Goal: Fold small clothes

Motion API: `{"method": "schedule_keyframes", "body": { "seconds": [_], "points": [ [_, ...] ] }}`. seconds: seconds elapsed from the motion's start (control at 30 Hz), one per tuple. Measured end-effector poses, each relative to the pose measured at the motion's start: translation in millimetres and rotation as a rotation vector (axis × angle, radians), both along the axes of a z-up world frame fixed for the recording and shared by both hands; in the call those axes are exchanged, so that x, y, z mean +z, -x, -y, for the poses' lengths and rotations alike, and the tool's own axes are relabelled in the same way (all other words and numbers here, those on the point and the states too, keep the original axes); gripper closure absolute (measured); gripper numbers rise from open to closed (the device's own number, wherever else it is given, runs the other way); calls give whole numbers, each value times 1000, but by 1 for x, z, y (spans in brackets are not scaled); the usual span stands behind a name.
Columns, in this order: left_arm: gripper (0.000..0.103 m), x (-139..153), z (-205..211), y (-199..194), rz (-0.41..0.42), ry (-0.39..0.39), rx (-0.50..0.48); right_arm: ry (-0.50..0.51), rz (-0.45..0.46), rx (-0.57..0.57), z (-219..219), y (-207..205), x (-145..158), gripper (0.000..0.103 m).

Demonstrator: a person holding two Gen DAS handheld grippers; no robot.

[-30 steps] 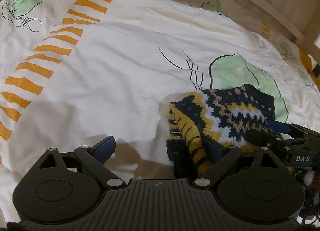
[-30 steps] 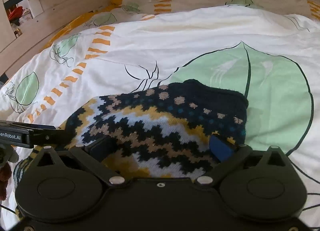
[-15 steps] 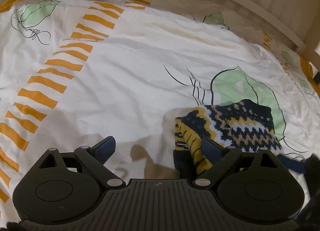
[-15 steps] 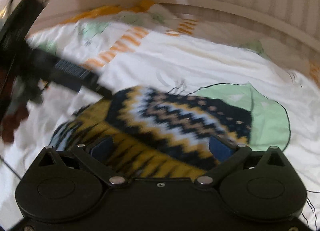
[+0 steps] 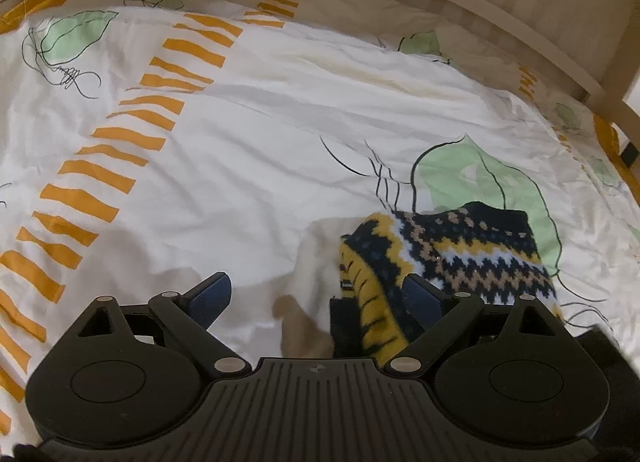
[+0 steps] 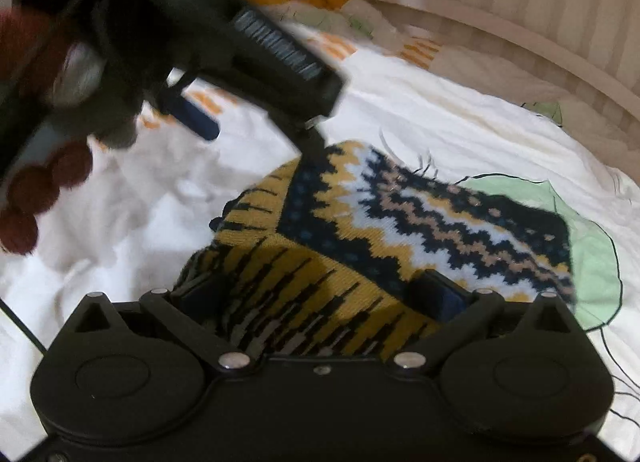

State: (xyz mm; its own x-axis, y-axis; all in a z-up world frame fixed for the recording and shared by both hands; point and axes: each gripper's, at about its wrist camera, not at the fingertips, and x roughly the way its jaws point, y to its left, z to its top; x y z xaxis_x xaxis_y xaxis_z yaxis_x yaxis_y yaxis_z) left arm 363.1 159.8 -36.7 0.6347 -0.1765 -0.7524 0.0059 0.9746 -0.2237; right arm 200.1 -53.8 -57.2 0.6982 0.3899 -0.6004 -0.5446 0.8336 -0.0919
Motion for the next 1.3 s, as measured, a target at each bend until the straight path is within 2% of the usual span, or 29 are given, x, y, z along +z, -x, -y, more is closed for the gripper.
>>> {"method": "schedule_keyframes", "body": {
  "seconds": [0.13,0.27,0.5,0.73,0.93,1.1,1.2,1.3],
  "points": [
    [10,3,-2,4,11,12,-12,-57,31,-52,34,27,22,1],
    [10,10,1,14,42,21,-18,-162,-20,-122,75,60,37,1],
    [10,9,16,51,18,40,-101,-279,-144,-240,123,103,32,1],
    [10,8,11,85,-28,58,-96,-380,-229,-287,149,129,26,1],
    [10,-11,5,87,-62,100,-70,-488,-287,-306,162,111,25,1],
    [10,-35,9,75,-115,133,-62,-505,-320,-300,159,82,18,1],
    [10,-41,16,69,-105,108,-93,-519,-346,-299,159,57,10,1],
    [8,-46,20,61,-91,121,-110,-534,-379,-303,160,29,0,1]
  ]
}}
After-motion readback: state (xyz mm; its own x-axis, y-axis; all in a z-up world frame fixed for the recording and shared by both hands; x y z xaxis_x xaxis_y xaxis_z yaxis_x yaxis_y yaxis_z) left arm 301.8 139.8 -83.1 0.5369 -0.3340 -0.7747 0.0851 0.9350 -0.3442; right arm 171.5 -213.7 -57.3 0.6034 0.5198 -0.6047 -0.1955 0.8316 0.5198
